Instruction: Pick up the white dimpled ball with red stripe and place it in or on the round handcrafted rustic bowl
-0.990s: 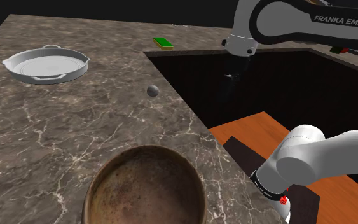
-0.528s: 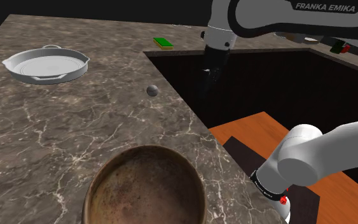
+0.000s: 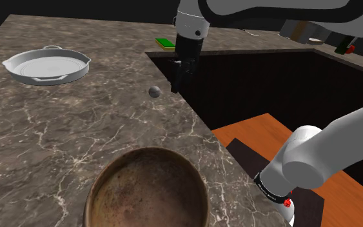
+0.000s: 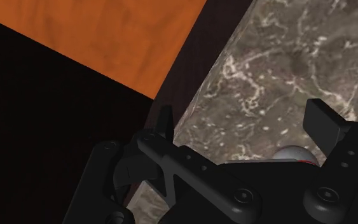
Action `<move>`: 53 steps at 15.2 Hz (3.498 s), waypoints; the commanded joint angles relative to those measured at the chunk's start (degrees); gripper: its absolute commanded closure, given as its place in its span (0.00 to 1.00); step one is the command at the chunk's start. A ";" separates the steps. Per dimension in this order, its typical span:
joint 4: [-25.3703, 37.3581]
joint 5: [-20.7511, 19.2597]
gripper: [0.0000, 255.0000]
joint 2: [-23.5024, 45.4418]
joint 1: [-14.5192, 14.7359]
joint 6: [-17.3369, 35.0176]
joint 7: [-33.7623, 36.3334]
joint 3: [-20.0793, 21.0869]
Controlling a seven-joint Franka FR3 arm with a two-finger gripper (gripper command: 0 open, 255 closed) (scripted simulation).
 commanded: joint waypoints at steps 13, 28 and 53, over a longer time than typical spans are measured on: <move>8.07 -3.60 0.00 11.54 1.72 6.14 6.00 5.43; 7.65 -3.60 1.00 11.56 1.72 6.58 6.00 5.45; 28.62 -4.97 1.00 15.15 1.65 -11.02 7.01 5.69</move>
